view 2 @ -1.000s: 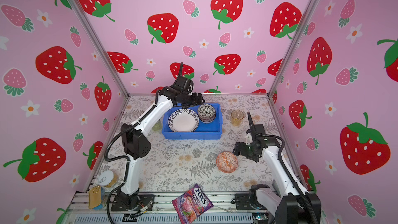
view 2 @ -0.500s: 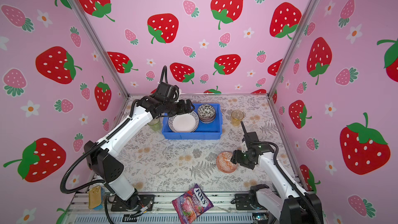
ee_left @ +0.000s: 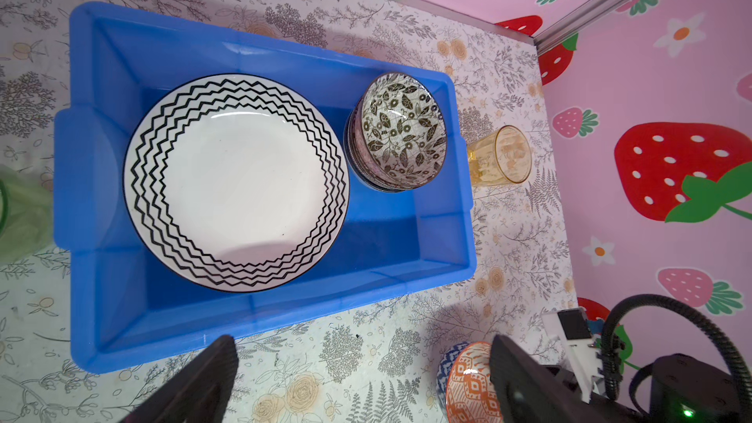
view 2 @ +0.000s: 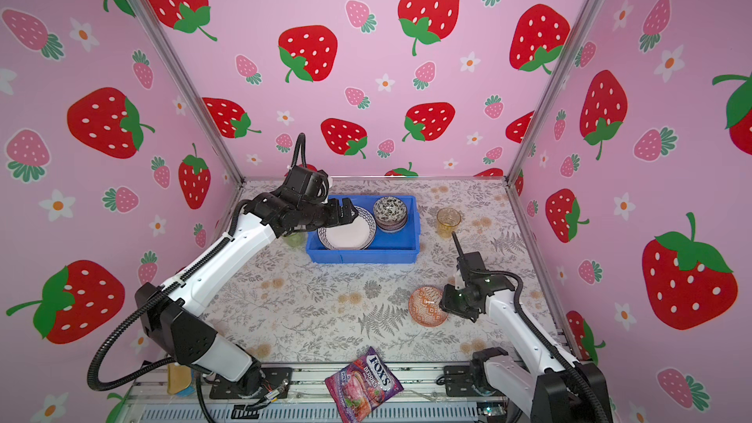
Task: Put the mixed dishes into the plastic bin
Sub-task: 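Open left gripper and raise it while right grasps the orange bowl rim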
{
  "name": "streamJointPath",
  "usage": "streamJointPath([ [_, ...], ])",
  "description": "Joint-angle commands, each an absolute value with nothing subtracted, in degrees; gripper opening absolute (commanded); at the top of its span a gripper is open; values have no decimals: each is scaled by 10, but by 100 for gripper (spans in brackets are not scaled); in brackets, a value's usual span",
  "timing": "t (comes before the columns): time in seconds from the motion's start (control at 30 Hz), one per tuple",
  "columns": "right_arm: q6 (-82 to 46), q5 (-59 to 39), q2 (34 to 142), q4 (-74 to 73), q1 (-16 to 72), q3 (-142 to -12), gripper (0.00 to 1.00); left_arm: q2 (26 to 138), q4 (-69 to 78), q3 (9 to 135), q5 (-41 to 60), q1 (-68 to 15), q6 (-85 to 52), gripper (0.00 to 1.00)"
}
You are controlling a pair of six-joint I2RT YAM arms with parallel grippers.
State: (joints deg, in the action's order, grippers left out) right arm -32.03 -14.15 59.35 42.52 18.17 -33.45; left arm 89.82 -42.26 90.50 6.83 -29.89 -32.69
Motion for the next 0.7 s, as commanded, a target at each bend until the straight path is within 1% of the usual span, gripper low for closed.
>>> streamJointPath([
  [0.0,-332,-122,599,430,185,-330,35,875,-422,884,54,-301,-333,99],
  [0.27,-351,-108,593,421,194,-325,30,848,-416,841,54,-300,-338,99],
  [0.37,-363,-99,595,411,205,-322,24,844,-422,837,52,-301,-332,99],
  [0.5,-376,-97,609,393,223,-315,21,838,-426,830,50,-300,-326,99],
  [0.67,-386,-91,610,390,236,-317,16,834,-430,822,48,-299,-321,99],
])
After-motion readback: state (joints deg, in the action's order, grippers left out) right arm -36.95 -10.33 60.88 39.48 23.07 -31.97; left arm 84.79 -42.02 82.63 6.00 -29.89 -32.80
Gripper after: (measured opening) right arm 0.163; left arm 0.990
